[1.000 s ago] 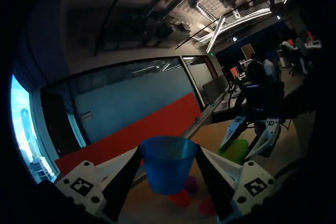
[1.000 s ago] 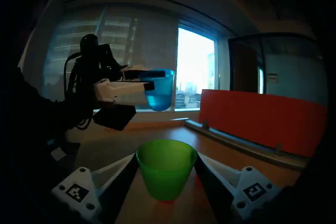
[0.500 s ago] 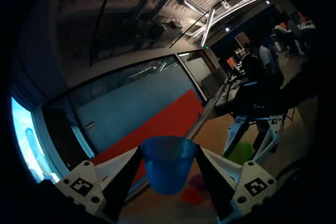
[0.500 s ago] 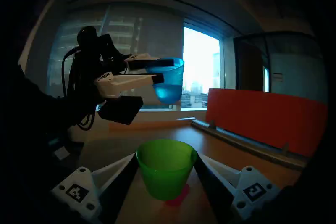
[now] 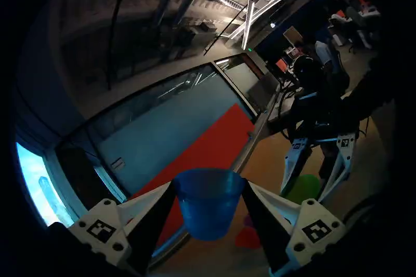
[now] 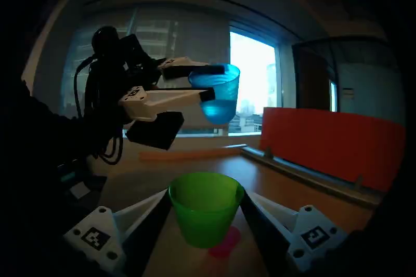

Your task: Pour water

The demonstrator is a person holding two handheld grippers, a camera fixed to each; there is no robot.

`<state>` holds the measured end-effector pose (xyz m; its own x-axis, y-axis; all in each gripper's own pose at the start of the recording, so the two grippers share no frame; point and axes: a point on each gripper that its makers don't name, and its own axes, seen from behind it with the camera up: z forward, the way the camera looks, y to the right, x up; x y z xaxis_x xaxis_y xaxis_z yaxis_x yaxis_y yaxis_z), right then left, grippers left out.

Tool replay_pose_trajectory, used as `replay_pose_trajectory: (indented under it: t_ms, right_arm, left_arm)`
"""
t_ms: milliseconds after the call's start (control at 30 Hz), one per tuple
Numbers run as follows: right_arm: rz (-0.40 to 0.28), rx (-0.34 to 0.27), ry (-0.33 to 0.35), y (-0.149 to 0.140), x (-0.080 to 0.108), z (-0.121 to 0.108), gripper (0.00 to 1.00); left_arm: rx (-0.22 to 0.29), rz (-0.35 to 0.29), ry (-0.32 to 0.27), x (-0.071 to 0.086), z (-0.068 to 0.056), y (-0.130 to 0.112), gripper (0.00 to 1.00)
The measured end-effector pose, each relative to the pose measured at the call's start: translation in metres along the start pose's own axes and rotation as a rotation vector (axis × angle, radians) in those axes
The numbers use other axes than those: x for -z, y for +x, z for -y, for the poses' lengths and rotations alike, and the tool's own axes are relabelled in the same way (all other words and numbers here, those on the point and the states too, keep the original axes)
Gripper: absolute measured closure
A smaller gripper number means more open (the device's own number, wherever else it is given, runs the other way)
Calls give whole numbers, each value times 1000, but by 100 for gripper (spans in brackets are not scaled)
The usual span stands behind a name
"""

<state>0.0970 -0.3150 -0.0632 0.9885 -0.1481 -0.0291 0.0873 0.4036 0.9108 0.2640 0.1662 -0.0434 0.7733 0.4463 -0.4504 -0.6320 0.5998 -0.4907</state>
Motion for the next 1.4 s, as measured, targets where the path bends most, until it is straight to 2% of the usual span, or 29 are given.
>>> replay_pose_trajectory:
  t_ms: [400,567,900,1400]
  right_arm:
    - [3,-3,20,-1,-11,6,8]
    - [1,-8,23,-2,-14,5,8]
    - [5,-12,24,-4,-20,3,8]
    - [5,-18,20,-2,-21,1,8]
  left_arm:
    - [-93,21,16,-1,4,0,11]
    - [-113,26,19,-3,7,2,11]
    - [-163,34,5,-8,3,0,11]
    - [-217,35,4,-16,3,1,11]
